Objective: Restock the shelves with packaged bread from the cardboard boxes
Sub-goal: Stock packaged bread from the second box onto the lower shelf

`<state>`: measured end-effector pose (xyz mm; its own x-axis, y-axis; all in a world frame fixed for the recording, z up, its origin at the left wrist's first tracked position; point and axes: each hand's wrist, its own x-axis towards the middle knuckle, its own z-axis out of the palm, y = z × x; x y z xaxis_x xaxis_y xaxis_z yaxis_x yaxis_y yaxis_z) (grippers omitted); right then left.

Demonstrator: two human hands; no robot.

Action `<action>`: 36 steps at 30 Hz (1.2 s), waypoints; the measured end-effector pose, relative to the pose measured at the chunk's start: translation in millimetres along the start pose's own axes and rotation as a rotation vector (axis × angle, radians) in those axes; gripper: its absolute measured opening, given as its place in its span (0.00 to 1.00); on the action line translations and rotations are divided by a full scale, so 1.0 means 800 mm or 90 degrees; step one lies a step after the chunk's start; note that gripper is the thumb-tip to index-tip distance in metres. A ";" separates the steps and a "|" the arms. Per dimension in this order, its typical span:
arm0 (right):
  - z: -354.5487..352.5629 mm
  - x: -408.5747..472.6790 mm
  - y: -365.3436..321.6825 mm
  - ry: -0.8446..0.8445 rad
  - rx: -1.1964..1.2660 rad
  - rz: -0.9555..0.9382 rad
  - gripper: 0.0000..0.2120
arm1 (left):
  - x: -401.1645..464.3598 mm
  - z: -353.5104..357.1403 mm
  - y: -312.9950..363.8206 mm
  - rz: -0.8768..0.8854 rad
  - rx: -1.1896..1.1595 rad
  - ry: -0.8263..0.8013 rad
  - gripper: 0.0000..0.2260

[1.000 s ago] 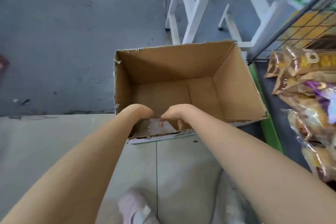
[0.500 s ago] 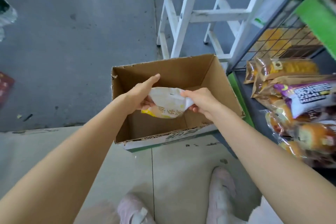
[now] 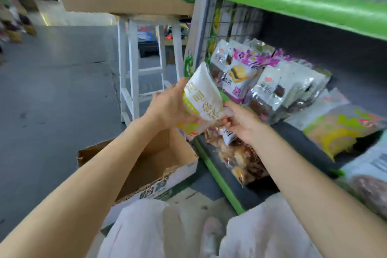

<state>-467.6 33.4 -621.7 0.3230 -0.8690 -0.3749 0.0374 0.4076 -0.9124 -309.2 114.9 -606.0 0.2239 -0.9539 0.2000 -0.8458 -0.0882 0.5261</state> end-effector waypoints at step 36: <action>-0.230 -0.063 -0.085 0.370 -1.034 -0.032 0.28 | 0.088 0.163 0.259 0.126 -0.141 -0.179 0.23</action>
<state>-660.1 -2.1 -571.2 -0.0196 -0.9997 -0.0143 -0.9998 0.0197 -0.0069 -531.6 -7.9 -590.9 -0.1006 -0.9902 0.0973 -0.7281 0.1399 0.6711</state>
